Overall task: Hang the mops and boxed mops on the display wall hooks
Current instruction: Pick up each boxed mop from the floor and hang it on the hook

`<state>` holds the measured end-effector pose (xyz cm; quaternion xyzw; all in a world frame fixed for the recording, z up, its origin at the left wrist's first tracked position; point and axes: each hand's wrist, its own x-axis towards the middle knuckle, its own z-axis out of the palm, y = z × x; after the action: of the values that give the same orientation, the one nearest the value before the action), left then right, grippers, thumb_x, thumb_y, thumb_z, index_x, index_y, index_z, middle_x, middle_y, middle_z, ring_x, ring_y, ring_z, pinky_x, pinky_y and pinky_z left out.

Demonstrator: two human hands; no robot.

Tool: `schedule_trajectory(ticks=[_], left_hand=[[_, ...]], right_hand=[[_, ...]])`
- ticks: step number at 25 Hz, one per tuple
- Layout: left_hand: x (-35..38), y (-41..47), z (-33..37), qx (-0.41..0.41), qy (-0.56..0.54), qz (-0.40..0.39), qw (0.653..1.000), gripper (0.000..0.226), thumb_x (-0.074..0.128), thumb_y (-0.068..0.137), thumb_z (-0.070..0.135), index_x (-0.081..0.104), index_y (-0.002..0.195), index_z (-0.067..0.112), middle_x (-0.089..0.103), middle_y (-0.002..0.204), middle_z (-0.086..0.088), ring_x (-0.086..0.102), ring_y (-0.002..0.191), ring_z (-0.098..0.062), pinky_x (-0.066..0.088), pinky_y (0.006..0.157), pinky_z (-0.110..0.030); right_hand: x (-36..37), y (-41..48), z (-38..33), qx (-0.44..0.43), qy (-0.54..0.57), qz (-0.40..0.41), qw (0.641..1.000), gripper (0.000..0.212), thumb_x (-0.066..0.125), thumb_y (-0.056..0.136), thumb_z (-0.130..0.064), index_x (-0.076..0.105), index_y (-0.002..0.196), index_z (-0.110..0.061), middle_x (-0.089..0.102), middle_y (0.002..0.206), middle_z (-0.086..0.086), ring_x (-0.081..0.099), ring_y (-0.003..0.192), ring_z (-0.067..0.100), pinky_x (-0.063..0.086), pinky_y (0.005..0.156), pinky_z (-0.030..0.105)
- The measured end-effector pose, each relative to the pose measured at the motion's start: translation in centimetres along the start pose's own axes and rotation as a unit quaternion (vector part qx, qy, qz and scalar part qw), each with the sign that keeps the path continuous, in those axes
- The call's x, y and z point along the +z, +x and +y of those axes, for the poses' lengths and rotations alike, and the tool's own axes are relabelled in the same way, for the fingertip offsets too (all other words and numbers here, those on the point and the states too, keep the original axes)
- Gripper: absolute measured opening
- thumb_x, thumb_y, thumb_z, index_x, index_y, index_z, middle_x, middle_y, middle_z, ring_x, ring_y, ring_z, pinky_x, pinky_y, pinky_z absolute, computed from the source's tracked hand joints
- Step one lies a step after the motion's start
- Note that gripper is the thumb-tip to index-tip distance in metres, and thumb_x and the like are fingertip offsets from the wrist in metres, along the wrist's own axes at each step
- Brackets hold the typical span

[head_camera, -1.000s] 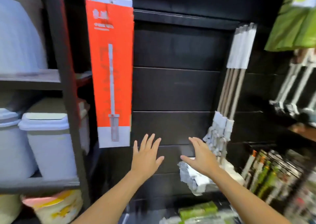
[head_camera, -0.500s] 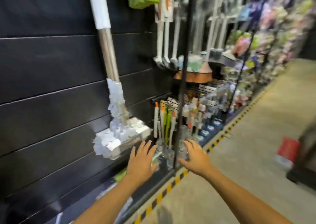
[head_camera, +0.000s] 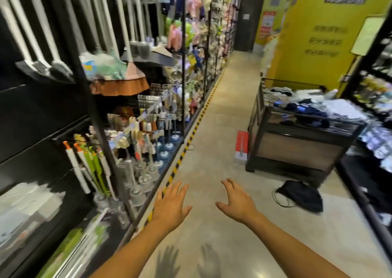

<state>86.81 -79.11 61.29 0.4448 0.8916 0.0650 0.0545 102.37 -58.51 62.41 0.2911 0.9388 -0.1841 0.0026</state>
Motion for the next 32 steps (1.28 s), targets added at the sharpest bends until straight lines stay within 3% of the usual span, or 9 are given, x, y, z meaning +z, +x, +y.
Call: schedule_trajectory(ticks=[10, 17, 19, 22, 29, 32], left_hand=[[-0.3, 28.5, 0.1, 0.11, -0.02, -0.009, 0.994, 0.077, 0.045, 0.103, 0.06, 0.013, 0.166, 0.031, 0.005, 0.176, 0.001, 0.003, 0.163, -0.026, 0.007, 0.128, -0.055], [2.1, 45.0, 0.8, 0.133, -0.008, -0.012, 0.991, 0.077, 0.047, 0.103, 0.058, 0.013, 0.166, 0.03, 0.002, 0.176, 0.001, 0.001, 0.163, -0.026, 0.006, 0.129, -0.054], [3.0, 50.6, 1.3, 0.138, 0.022, 0.012, 0.99, 0.08, 0.059, 0.097, 0.059, 0.028, 0.164, 0.028, 0.014, 0.175, -0.002, 0.016, 0.161, -0.03, 0.019, 0.127, -0.057], [3.9, 60.1, 2.6, 0.147, 0.037, 0.006, 0.988, 0.086, 0.083, 0.075, 0.06, 0.058, 0.148, 0.023, 0.048, 0.16, -0.007, 0.051, 0.145, -0.032, 0.048, 0.11, -0.057], [3.9, 79.6, 4.5, 0.126, 0.015, 0.001, 0.992, 0.08, 0.077, 0.082, 0.058, 0.053, 0.15, 0.025, 0.048, 0.161, -0.007, 0.047, 0.147, -0.033, 0.045, 0.112, -0.055], [5.5, 87.2, 4.6, 0.124, 0.008, -0.023, 0.992, 0.081, 0.076, 0.083, 0.058, 0.05, 0.152, 0.026, 0.045, 0.163, -0.005, 0.045, 0.149, -0.032, 0.043, 0.115, -0.056]], right_hand=[[-3.3, 20.2, 8.2, 0.134, 0.021, 0.051, 0.989, 0.085, 0.065, 0.091, -0.053, 0.027, 0.16, -0.024, 0.024, 0.169, 0.001, 0.027, 0.154, 0.023, 0.035, 0.121, 0.042], [-4.7, 34.0, 14.1, 0.159, 0.012, 0.092, 0.983, 0.081, 0.068, 0.089, -0.052, 0.035, 0.157, -0.021, 0.033, 0.164, 0.003, 0.034, 0.15, 0.024, 0.037, 0.12, 0.041], [-5.4, 38.7, 16.4, 0.16, -0.005, 0.115, 0.98, 0.08, 0.07, 0.089, -0.051, 0.039, 0.156, -0.02, 0.035, 0.164, 0.004, 0.034, 0.151, 0.025, 0.035, 0.121, 0.041], [-7.6, 46.8, 20.1, 0.154, -0.016, 0.134, 0.979, 0.078, 0.073, 0.087, -0.049, 0.045, 0.153, -0.017, 0.044, 0.158, 0.004, 0.041, 0.146, 0.025, 0.036, 0.118, 0.038], [-12.2, 66.3, 27.7, 0.152, 0.015, 0.11, 0.982, 0.072, 0.078, 0.084, -0.041, 0.051, 0.147, -0.016, 0.054, 0.148, 0.005, 0.049, 0.137, 0.025, 0.045, 0.11, 0.039], [-12.5, 73.7, 30.8, 0.161, 0.03, 0.085, 0.983, 0.076, 0.075, 0.086, -0.044, 0.046, 0.151, -0.017, 0.051, 0.151, 0.005, 0.047, 0.139, 0.026, 0.046, 0.109, 0.042]])
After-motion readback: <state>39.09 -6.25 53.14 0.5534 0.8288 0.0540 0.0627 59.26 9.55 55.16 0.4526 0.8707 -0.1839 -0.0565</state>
